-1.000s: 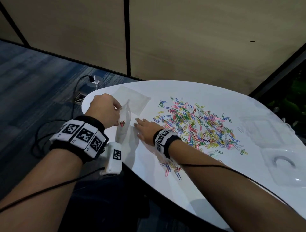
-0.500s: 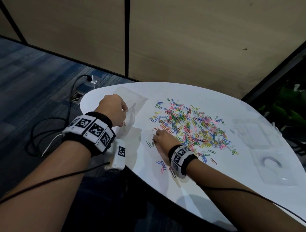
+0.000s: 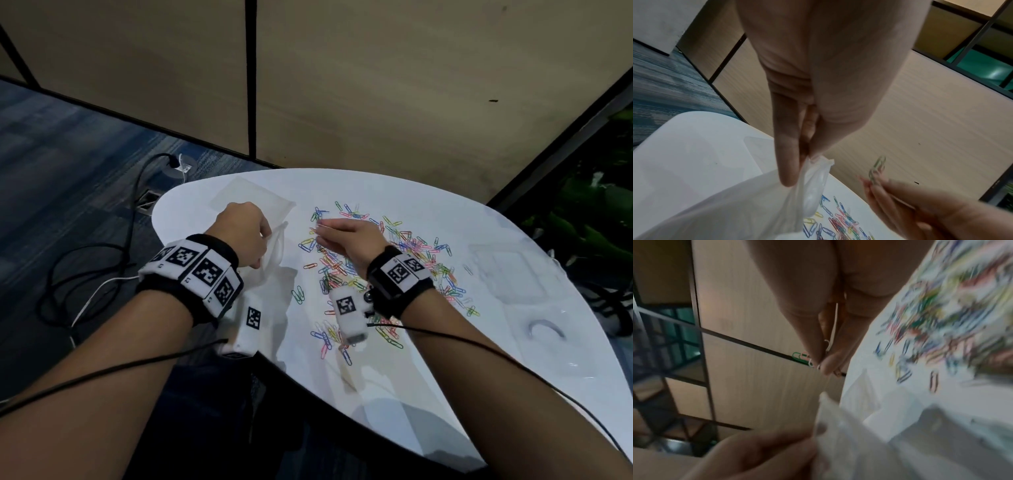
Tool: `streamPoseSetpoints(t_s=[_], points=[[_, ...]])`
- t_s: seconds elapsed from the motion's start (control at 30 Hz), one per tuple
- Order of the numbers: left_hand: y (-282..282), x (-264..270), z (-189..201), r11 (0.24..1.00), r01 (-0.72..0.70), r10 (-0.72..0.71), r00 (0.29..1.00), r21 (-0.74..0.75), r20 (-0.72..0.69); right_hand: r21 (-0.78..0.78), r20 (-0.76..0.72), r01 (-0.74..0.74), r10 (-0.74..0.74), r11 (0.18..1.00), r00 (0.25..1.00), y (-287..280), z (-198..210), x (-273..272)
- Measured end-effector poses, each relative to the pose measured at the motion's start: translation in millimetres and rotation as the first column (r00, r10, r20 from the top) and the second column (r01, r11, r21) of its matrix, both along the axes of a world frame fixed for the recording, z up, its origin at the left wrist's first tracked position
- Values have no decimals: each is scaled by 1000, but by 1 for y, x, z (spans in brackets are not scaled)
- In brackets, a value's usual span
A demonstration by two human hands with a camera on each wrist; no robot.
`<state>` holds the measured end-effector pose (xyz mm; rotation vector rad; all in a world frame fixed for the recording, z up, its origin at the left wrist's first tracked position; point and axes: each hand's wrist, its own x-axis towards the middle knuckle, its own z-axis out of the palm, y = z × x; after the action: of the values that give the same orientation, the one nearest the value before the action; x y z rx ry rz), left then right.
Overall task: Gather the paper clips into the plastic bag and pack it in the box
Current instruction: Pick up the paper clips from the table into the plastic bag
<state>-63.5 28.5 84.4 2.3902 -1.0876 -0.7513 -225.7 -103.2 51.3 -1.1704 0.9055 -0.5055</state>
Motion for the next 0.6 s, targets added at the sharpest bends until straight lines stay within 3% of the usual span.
streamPoseSetpoints(t_s=[0.1,0.27,0.4,0.5,0.6], points=[[-1,-6,0,1000,6,-6,1000,-23,-4,77,59,-66,61,995,996,28,9,19],[-2,-16,1,997,47,-45,998,-59,36,-120,-269,-138,102,983,958,53,-15,38],[-3,-16,0,996,50,-49,999,-68,21,-270,-431,-190,57,944,901,56,-12,44],[-3,-16,2,996,30,-29,999,-87,20,-393,-543,-358,100,847,834,55,-3,46],[-2,-14,4,997,13,-11,1000,-77,28,-410,-631,-544,203,732,749,51,1,44]])
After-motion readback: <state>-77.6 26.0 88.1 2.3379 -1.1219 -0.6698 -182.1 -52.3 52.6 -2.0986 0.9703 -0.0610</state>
